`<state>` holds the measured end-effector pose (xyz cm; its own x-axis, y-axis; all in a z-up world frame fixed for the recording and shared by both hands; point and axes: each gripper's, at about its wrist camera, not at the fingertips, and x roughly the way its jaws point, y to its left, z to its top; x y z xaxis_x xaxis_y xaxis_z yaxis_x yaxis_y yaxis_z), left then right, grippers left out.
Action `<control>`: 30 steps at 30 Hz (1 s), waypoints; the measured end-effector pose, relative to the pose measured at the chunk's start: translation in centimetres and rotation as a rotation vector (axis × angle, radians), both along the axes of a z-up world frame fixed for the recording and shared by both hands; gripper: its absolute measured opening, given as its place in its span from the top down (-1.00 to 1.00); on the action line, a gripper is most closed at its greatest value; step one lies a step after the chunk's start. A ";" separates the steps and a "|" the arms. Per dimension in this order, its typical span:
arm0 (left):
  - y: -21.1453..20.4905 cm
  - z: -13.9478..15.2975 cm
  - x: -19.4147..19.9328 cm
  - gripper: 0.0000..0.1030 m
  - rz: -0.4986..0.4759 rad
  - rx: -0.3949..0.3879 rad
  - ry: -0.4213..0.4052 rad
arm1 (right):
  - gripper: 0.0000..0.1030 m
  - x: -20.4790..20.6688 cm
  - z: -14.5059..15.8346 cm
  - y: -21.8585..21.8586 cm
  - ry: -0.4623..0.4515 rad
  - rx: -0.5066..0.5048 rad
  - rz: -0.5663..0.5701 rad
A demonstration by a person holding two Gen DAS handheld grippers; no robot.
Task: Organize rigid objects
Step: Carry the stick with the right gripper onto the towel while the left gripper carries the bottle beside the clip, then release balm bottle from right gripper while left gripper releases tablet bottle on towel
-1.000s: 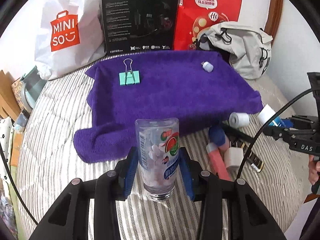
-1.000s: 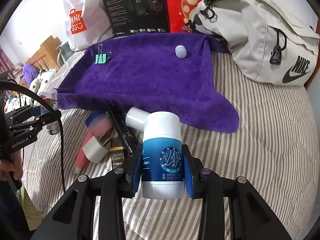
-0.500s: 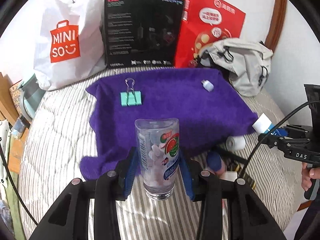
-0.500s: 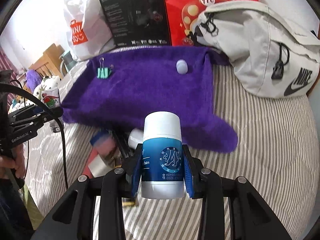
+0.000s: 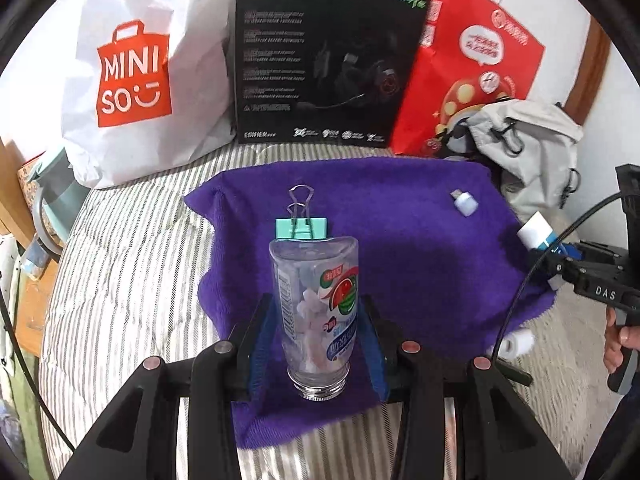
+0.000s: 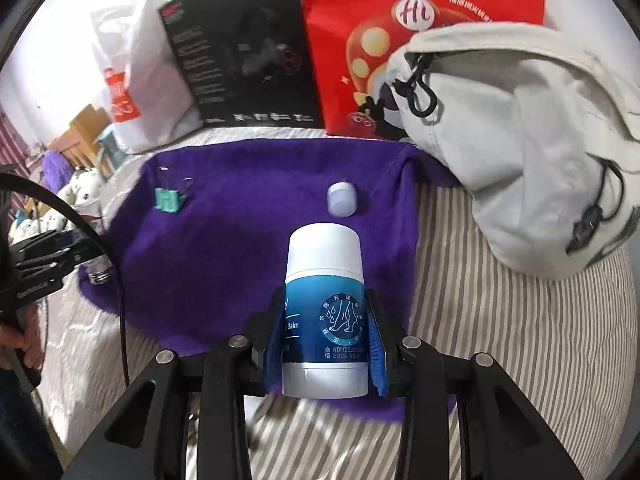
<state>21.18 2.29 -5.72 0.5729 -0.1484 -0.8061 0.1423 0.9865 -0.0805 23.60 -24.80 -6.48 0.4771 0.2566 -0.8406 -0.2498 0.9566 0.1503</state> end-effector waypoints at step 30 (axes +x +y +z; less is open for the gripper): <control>-1.4 -4.6 4.3 0.23 0.009 0.134 0.113 | 0.29 4.4 -3.9 2.8 -0.015 -0.117 0.046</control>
<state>25.52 0.91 -10.36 0.4781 -0.0305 -0.8778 0.1314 0.9906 0.0372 28.03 -21.95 -10.38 0.4801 0.1795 -0.8587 -0.2954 0.9548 0.0345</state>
